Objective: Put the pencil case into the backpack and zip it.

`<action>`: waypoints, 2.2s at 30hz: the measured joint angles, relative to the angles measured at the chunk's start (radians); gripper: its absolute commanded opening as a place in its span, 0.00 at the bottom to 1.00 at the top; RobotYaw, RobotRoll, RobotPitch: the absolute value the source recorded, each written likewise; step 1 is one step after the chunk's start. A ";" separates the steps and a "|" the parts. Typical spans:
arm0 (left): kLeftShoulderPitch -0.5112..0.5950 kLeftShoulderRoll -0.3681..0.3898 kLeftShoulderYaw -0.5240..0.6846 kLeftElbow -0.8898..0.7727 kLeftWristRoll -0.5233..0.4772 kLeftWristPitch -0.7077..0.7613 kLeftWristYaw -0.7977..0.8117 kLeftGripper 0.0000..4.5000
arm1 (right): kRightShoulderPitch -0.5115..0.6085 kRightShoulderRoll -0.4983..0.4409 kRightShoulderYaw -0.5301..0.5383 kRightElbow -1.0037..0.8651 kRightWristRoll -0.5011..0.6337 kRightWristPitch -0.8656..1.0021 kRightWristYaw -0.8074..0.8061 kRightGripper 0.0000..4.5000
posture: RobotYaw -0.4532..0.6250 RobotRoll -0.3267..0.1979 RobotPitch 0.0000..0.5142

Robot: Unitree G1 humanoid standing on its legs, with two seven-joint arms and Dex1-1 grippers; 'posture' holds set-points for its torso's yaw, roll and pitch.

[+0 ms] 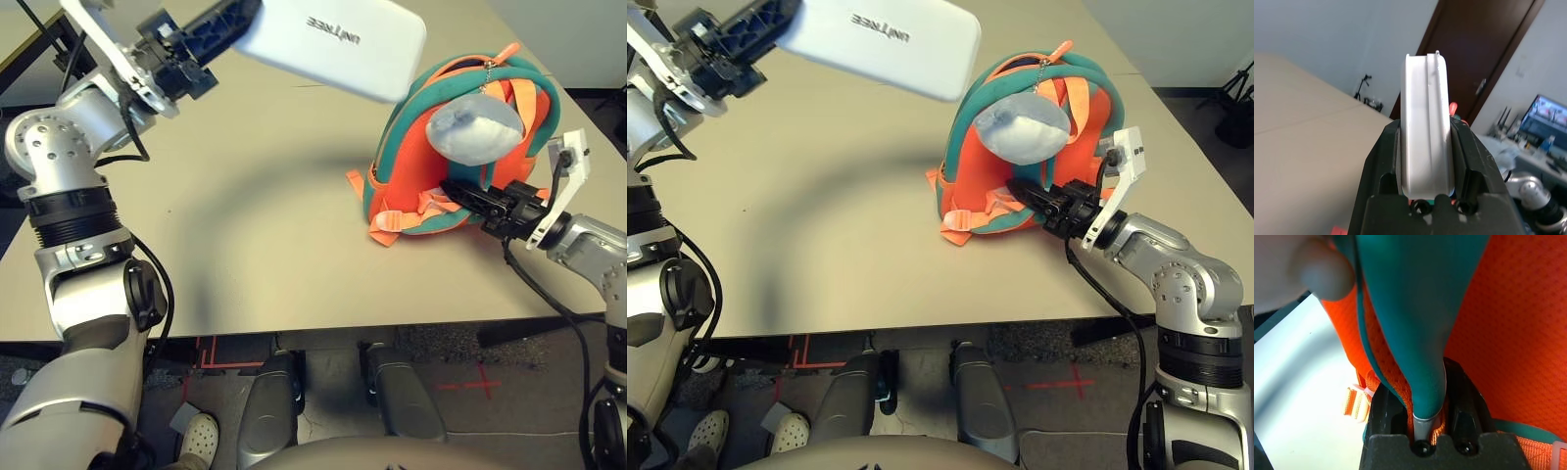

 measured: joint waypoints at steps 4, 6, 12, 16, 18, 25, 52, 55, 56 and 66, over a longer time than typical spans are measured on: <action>0.001 -0.001 -0.073 0.005 0.082 -0.071 -0.068 0.30 | -0.012 0.006 0.002 0.015 -0.022 -0.009 0.005 0.18 | 0.28 0.62 0.27; 0.002 -0.001 -0.115 0.005 0.116 -0.079 -0.097 0.30 | -0.015 0.008 0.004 0.019 -0.035 -0.014 0.007 0.18 | 0.28 0.62 0.26; 0.002 -0.025 -0.230 0.006 0.211 -0.126 -0.180 0.30 | -0.027 0.015 0.016 0.041 -0.053 -0.022 0.021 0.18 | 0.27 0.62 0.26; -0.027 -0.060 -0.297 0.025 0.285 -0.180 -0.217 0.30 | -0.030 0.015 0.019 0.046 -0.058 -0.022 0.030 0.18 | 0.27 0.62 0.26; -0.030 -0.080 -0.319 0.047 0.321 -0.217 -0.230 0.30 | -0.032 0.015 0.020 0.046 -0.062 -0.022 0.033 0.18 | 0.27 0.62 0.27; -0.039 -0.275 -0.366 0.216 0.461 -0.367 -0.190 0.30 | -0.033 0.023 0.022 0.047 -0.068 -0.034 0.036 0.18 | 0.27 0.62 0.26; 0.017 -0.260 -0.105 0.000 0.369 -0.131 0.083 0.61 | -0.035 0.050 0.041 0.060 -0.107 -0.078 0.044 0.18 | 0.28 0.62 0.30; 0.040 -0.261 -0.123 -0.014 0.366 -0.098 0.090 0.34 | -0.038 0.051 0.042 0.068 -0.107 -0.081 0.045 0.18 | 0.28 0.62 0.29; 0.049 -0.264 -0.131 -0.016 0.367 -0.093 0.092 0.24 | -0.039 0.051 0.042 0.069 -0.108 -0.082 0.046 0.18 | 0.28 0.62 0.29; 0.052 -0.353 -0.243 0.061 0.394 -0.133 0.071 0.00 | -0.040 0.050 0.043 0.080 -0.110 -0.093 0.053 0.18 | 0.26 0.62 0.27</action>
